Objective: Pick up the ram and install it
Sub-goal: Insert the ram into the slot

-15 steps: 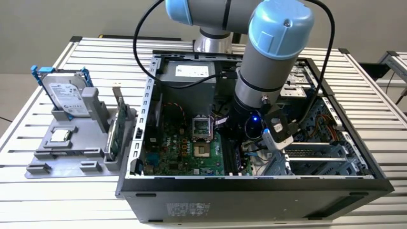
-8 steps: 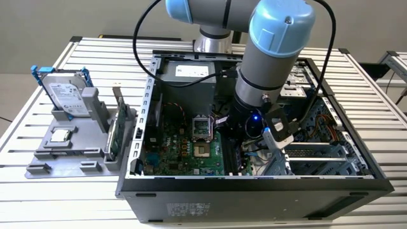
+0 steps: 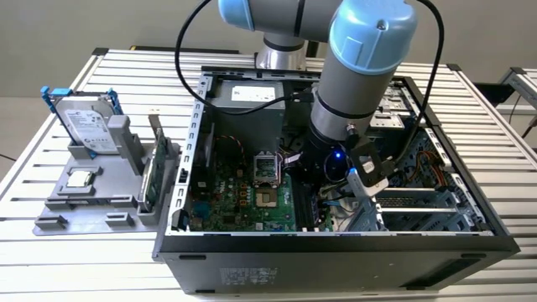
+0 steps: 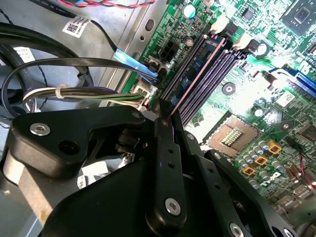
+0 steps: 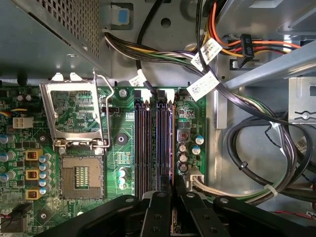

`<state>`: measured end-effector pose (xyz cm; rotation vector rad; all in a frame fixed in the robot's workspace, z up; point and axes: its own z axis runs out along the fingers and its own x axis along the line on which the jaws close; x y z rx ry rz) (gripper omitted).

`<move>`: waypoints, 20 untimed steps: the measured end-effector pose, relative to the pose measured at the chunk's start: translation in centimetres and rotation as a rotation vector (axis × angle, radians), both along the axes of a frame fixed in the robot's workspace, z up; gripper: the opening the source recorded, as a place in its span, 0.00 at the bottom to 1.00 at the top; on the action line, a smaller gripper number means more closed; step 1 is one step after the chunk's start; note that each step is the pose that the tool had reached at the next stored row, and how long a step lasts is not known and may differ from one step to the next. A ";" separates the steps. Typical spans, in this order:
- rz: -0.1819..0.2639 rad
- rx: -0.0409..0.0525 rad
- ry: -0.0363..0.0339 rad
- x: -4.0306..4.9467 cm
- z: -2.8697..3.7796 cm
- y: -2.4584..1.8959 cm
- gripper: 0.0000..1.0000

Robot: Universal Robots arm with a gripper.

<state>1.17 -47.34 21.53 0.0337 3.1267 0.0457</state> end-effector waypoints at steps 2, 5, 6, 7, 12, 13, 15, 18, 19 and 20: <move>0.000 0.0000 0.0000 0.00 -0.01 0.00 0.00; 0.000 0.0001 0.0000 0.00 -0.09 0.00 0.00; 0.000 -0.0002 -0.0001 0.00 -0.15 0.00 0.00; 0.000 -0.0010 0.0000 0.00 -0.23 0.00 0.00; 0.000 -0.0033 0.0000 0.00 -0.33 0.02 0.00; 0.000 -0.0032 0.0000 0.00 -0.33 0.02 0.00; 0.001 -0.0031 -0.0001 -0.01 -0.34 0.02 0.00; 0.002 -0.0034 0.0000 -0.01 -0.34 0.07 0.00; 0.002 -0.0036 0.0000 -0.01 -0.36 0.10 0.00; 0.002 -0.0043 0.0000 -0.01 -0.38 0.13 0.00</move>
